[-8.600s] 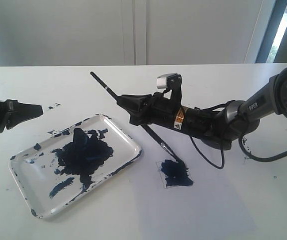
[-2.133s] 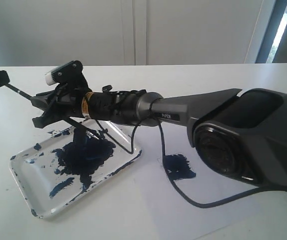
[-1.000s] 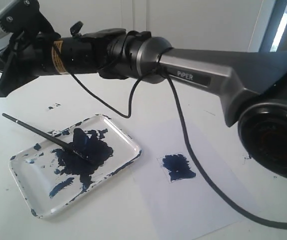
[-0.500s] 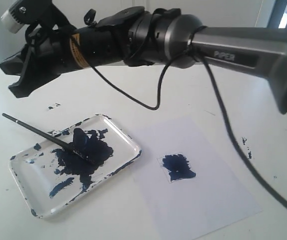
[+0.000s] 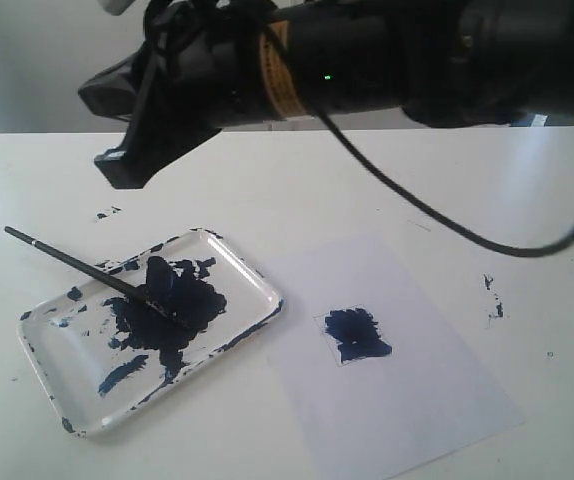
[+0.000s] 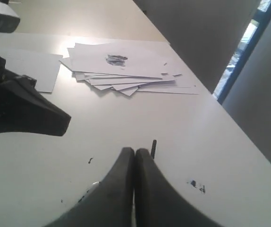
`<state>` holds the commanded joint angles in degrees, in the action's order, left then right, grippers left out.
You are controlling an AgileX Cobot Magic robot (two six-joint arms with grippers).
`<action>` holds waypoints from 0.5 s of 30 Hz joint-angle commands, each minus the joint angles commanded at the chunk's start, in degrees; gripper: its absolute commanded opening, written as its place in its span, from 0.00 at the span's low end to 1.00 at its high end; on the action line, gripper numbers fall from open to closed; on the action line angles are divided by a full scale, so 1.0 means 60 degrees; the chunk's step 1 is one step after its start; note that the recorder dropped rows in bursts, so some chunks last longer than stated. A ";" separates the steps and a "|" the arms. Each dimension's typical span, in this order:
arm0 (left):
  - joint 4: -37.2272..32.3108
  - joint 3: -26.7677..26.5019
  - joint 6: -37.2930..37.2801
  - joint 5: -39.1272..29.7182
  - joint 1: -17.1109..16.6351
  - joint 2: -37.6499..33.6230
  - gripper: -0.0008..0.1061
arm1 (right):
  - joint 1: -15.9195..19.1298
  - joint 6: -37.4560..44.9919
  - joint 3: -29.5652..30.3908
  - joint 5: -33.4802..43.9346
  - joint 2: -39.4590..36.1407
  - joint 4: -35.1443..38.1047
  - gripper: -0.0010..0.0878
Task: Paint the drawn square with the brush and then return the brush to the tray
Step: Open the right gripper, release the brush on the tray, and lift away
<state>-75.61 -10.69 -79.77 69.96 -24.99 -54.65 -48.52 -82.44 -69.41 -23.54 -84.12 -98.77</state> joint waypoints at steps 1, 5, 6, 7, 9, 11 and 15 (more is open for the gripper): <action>0.0052 0.0188 0.0018 0.0000 0.0000 0.0000 0.05 | 0.0000 0.0000 0.0600 0.0364 0.0643 0.0000 0.01; 0.0099 0.0496 -0.0242 0.0000 0.0000 0.0593 0.05 | 0.0000 -0.0024 0.2472 0.1499 0.2796 0.0089 0.01; 0.0099 0.0551 -0.0436 0.0000 0.0000 0.0890 0.05 | 0.0000 -0.0045 0.3067 0.1791 0.3458 0.0348 0.01; 0.0067 0.0551 -0.0594 0.0000 0.0000 0.1112 0.05 | 0.0000 -0.0045 0.3396 0.1955 0.3818 0.0531 0.01; -0.0064 0.0551 -0.1117 0.0000 0.0000 0.1631 0.05 | 0.0000 -0.0045 0.4328 0.2220 0.4870 0.1020 0.01; -0.0194 0.0551 -0.1614 0.0000 0.0000 0.2142 0.05 | 0.0000 -0.0045 0.5071 0.2324 0.5748 0.1257 0.01; -0.0371 0.0551 -0.2458 0.0000 0.0000 0.2917 0.05 | 0.0000 -0.0045 0.6227 0.2969 0.7024 0.2004 0.01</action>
<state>-77.83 -7.38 -94.52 69.96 -24.99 -37.15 -48.52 -82.71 -32.04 -5.73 -41.98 -86.74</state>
